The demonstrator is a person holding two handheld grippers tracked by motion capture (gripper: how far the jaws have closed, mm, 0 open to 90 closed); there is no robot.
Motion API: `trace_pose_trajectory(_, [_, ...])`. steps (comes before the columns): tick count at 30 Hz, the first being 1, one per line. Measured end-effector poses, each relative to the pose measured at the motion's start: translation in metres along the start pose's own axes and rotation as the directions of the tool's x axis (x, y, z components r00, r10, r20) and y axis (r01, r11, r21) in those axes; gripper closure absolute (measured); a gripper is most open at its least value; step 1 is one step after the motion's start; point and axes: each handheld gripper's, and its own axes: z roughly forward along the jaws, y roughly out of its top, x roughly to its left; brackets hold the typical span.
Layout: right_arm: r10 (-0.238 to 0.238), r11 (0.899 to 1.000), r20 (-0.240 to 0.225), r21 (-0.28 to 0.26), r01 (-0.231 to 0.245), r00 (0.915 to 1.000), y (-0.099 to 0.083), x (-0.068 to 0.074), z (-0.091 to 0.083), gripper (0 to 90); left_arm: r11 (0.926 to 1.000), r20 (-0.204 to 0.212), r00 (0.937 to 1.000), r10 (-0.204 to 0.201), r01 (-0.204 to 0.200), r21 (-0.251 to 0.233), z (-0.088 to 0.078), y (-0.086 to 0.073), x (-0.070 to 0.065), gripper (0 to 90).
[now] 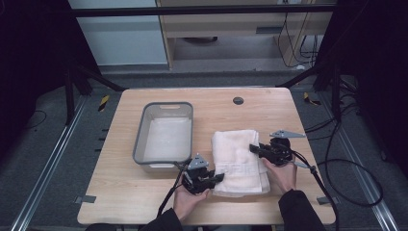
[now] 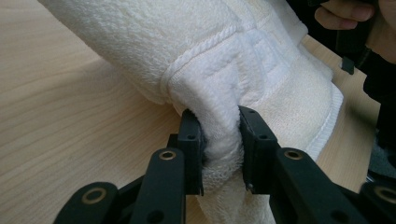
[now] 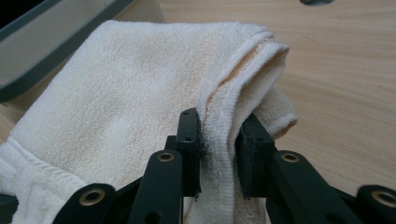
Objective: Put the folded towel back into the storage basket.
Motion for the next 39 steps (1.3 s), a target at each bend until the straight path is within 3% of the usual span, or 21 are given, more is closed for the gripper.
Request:
trace_pose_trajectory(15, [-0.038, 0.996, -0.005, -0.076, 0.037, 0.9993, 0.020, 0.015, -0.027, 73.2, 0.9976, 0.005, 0.9993, 0.037, -0.036, -0.059, -0.024, 0.019, -0.011, 72.1])
trace_pose_trajectory(28, [-0.080, 0.992, 0.005, -0.103, 0.080, 0.9968, 0.035, 0.026, -0.035, 73.3, 0.9934, -0.006, 0.9984, 0.056, -0.056, -0.100, -0.040, 0.031, -0.014, 72.2])
trace_pose_trajectory(39, [-0.085, 0.983, 0.006, -0.164, 0.085, 0.9964, 0.056, 0.040, -0.035, 73.4, 0.9856, -0.038, 0.9968, 0.070, -0.075, -0.151, -0.061, 0.046, -0.007, 72.3])
